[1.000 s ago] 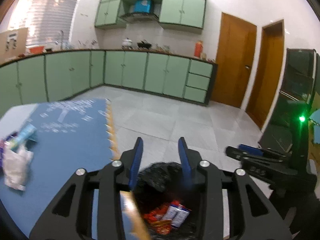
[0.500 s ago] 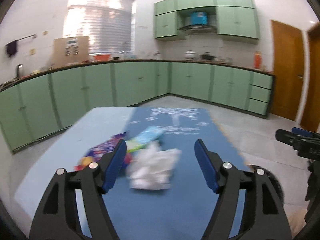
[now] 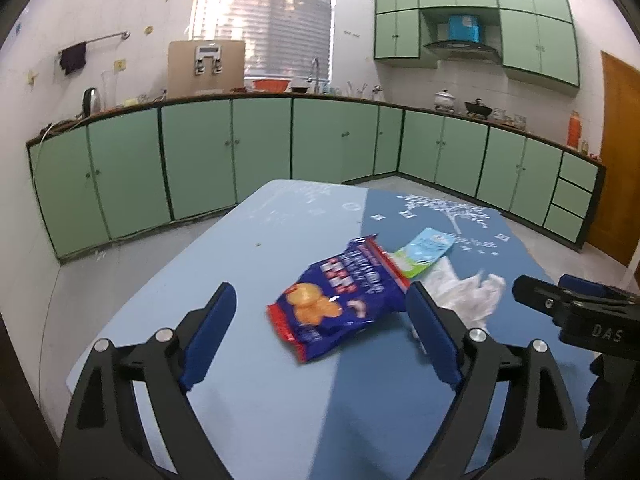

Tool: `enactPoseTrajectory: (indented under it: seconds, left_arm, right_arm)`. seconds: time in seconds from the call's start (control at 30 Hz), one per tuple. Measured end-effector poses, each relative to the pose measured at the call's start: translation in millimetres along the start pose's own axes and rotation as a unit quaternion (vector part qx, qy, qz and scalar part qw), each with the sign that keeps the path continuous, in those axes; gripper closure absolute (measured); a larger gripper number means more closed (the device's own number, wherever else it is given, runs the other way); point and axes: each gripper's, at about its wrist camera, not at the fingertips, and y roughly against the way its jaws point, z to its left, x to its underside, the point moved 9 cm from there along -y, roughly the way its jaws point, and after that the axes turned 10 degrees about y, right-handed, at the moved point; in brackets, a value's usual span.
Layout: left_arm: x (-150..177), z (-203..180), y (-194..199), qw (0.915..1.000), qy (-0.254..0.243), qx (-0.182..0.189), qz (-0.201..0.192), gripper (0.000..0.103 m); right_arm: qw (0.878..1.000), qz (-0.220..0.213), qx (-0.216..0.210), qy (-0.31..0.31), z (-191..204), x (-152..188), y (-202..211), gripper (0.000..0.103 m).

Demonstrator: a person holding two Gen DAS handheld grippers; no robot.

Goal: Collect trash
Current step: 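Move both tools back over the table toward the white tissues, then grasp the crumpled white tissue with the right tool and lift it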

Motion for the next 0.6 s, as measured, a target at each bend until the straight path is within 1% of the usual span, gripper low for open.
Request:
enactPoseTrajectory:
  seconds: [0.07, 0.13, 0.17, 0.2, 0.23, 0.27, 0.33, 0.37, 0.43, 0.5, 0.6]
  left_arm:
    - [0, 9, -3, 1.0000, 0.007, -0.005, 0.004, 0.019]
    - [1, 13, -4, 0.9999, 0.010, -0.006, 0.006, 0.019]
    - [0, 14, -5, 0.9999, 0.010, -0.007, 0.006, 0.019]
    - [0, 14, -5, 0.9999, 0.010, -0.006, 0.007, 0.019]
    - [1, 14, -6, 0.9999, 0.010, -0.005, 0.007, 0.019]
    - [2, 15, -7, 0.9999, 0.009, -0.004, 0.008, 0.019]
    - [3, 15, -9, 0.9999, 0.011, -0.002, 0.010, 0.019]
    - [3, 14, -10, 0.9998, 0.013, 0.000, 0.012, 0.019]
    - [4, 15, -12, 0.9998, 0.013, 0.002, 0.014, 0.019]
    - [6, 13, -13, 0.9998, 0.013, 0.003, 0.016, 0.019]
    - [6, 11, -15, 0.9997, 0.014, 0.004, 0.018, 0.019]
  right_arm:
    - [1.000, 0.009, -0.003, 0.000, 5, 1, -10, 0.007]
    - [1.000, 0.020, -0.005, 0.002, 10, 3, -20, 0.017]
    - [1.000, 0.026, -0.006, 0.002, 13, 5, -26, 0.019]
    - [1.000, 0.029, -0.007, 0.001, 15, 6, -29, 0.022]
    - [0.999, 0.033, -0.009, 0.000, 16, 7, -32, 0.030]
    - [0.999, 0.036, -0.012, -0.001, 17, 9, -34, 0.036]
    - [0.998, 0.047, -0.030, -0.005, 20, 13, -40, 0.061]
    - [0.998, 0.050, -0.041, -0.006, 21, 14, -41, 0.068]
    - [0.997, 0.049, -0.054, -0.005, 23, 14, -39, 0.090]
    - [0.998, 0.043, -0.054, 0.004, 23, 13, -36, 0.096]
    - [0.998, 0.032, -0.044, 0.007, 15, 9, -25, 0.098]
